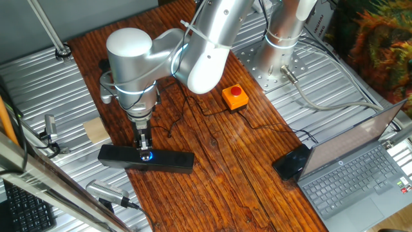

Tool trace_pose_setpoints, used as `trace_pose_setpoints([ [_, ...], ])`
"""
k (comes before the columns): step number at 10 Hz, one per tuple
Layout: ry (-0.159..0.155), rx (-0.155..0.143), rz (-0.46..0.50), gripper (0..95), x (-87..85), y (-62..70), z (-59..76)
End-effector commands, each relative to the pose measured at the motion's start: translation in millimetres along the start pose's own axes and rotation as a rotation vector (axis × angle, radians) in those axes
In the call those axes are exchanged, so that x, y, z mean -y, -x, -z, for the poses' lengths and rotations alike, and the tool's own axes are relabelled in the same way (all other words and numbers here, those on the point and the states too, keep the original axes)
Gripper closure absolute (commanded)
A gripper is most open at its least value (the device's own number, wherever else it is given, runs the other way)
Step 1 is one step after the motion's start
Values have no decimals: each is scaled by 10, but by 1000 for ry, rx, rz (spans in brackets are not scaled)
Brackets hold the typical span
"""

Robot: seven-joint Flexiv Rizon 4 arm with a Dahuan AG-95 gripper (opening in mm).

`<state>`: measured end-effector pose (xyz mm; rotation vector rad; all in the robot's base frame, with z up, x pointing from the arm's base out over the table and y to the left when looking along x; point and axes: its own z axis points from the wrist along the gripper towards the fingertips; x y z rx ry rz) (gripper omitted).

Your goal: Turn the knob to decrease the volume of the speaker

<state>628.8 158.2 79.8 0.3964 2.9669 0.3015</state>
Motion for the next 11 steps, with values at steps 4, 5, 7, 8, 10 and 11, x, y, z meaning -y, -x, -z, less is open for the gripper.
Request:
trace_pose_setpoints([
  [4, 21, 7, 17, 570, -6, -20, -19],
  [5, 21, 6, 16, 570, -6, -20, -18],
  [7, 24, 4, 15, 570, -6, -20, -18],
  [8, 24, 4, 14, 570, -6, -20, -19],
  [10, 24, 4, 14, 570, -6, -20, -19],
  [11, 24, 3, 13, 570, -5, -20, -20],
])
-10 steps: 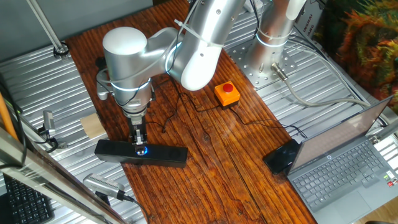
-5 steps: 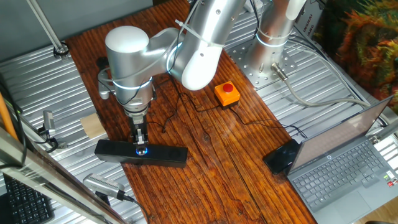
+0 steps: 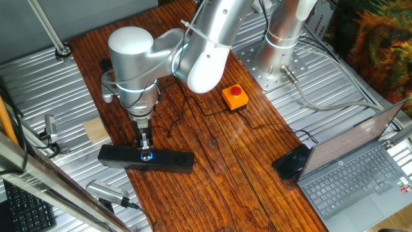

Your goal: Turn the knob to decrease the volume of the speaker

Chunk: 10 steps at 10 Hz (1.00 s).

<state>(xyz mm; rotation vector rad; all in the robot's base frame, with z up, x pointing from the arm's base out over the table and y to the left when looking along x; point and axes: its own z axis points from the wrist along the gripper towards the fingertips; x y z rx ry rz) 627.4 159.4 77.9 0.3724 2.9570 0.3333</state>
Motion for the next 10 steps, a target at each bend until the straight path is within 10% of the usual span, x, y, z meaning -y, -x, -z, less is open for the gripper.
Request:
trace_pose_setpoints([
  [1, 0, -1, -1, 570, -2, -1, -3],
  [2, -1, -2, -1, 570, -1, -1, -5],
  [3, -1, -2, -1, 760, 0, -2, -7],
  [5, -3, -2, 0, 760, 1, -2, -12],
  [6, -3, -1, 0, 570, 2, -3, -13],
  [10, -4, 1, 5, 570, 2, -3, -13],
])
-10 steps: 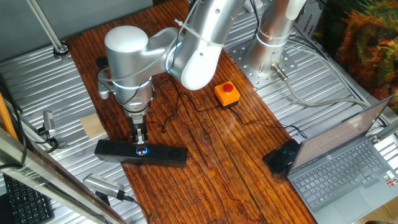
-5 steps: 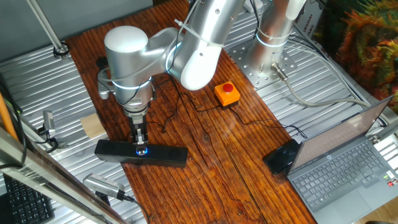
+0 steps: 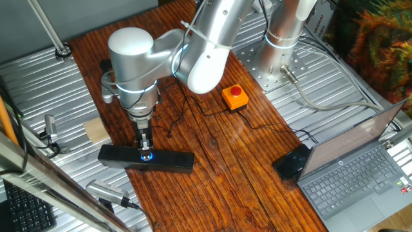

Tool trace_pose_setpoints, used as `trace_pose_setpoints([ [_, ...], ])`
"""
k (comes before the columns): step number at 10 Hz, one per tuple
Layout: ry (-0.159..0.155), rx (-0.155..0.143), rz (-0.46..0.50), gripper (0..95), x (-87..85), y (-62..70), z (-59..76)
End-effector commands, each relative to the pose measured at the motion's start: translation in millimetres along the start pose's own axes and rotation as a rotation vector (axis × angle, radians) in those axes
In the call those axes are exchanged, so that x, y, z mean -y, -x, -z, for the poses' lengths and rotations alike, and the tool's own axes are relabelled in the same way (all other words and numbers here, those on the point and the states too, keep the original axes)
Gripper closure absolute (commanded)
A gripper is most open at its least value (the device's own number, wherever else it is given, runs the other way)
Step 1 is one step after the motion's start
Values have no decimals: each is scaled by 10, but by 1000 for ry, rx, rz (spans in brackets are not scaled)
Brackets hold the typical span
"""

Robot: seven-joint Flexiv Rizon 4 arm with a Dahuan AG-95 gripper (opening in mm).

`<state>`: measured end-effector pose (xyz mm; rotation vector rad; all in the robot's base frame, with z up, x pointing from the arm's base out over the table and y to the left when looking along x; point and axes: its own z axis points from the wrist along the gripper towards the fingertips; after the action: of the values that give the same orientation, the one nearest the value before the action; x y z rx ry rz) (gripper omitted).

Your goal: Turn the knob to decrease the volume of the speaker

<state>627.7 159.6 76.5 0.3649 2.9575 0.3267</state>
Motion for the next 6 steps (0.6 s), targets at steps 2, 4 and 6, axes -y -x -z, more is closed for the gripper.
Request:
trace_pose_setpoints([
  [2, -1, -2, 1, 570, 2, -4, 0],
  [4, -8, 0, 4, 570, 4, -5, -8],
  [6, -10, -1, 3, 570, 5, -6, -11],
])
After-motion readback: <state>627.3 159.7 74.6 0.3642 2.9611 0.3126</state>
